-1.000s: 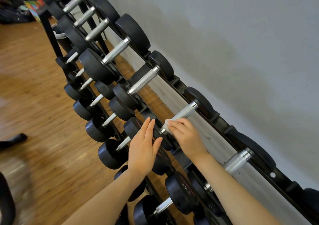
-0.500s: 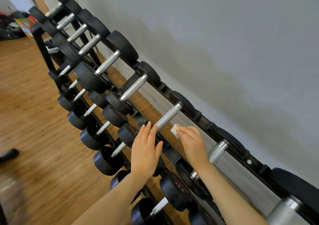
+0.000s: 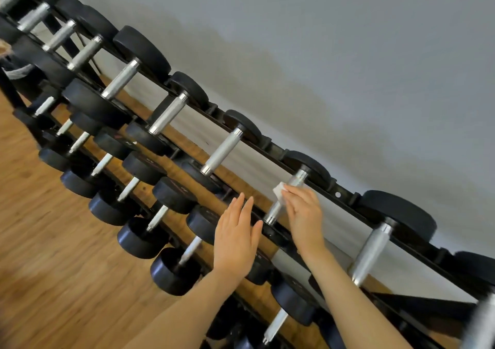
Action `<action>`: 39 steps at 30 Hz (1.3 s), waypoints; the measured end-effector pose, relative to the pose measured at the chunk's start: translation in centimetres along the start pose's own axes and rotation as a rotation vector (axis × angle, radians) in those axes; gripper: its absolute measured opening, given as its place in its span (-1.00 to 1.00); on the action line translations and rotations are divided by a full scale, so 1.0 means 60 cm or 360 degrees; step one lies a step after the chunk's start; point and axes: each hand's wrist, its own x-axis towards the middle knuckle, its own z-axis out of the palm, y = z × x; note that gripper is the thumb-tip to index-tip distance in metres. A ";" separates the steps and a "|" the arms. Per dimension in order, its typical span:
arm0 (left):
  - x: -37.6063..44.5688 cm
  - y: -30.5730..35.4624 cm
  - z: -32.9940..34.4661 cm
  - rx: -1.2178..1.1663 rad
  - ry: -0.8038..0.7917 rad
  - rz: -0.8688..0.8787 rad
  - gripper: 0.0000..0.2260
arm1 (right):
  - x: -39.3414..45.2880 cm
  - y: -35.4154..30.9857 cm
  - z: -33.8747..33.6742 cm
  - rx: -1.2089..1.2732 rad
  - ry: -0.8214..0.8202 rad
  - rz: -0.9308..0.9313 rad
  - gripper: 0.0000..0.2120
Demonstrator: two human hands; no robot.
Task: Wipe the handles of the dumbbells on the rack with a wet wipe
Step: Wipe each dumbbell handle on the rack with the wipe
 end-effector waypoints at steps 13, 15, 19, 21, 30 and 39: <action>-0.023 0.030 0.046 0.0119 0.0014 -0.0116 -0.43 | 0.018 0.052 -0.005 -0.0001 -0.0104 -0.0167 -0.73; -0.024 0.030 0.047 0.0134 0.0033 -0.0104 -0.40 | 0.035 0.069 -0.019 -0.0078 -0.0102 -0.0220 -0.71; -0.023 0.027 0.056 0.0163 0.0067 -0.0103 -0.38 | 0.043 0.091 -0.028 -0.0217 -0.0092 -0.0359 -0.69; -0.023 0.028 0.060 0.0163 0.0074 -0.0118 -0.35 | 0.035 0.095 -0.022 -0.0176 -0.0145 -0.0480 -0.65; -0.023 0.022 0.072 0.0110 0.0116 -0.0124 -0.38 | 0.047 0.102 -0.029 -0.0246 -0.0177 -0.0581 -0.66; -0.024 0.024 0.074 0.0131 0.0151 -0.0143 -0.40 | 0.078 0.112 -0.028 -0.0420 -0.0320 -0.0680 -0.47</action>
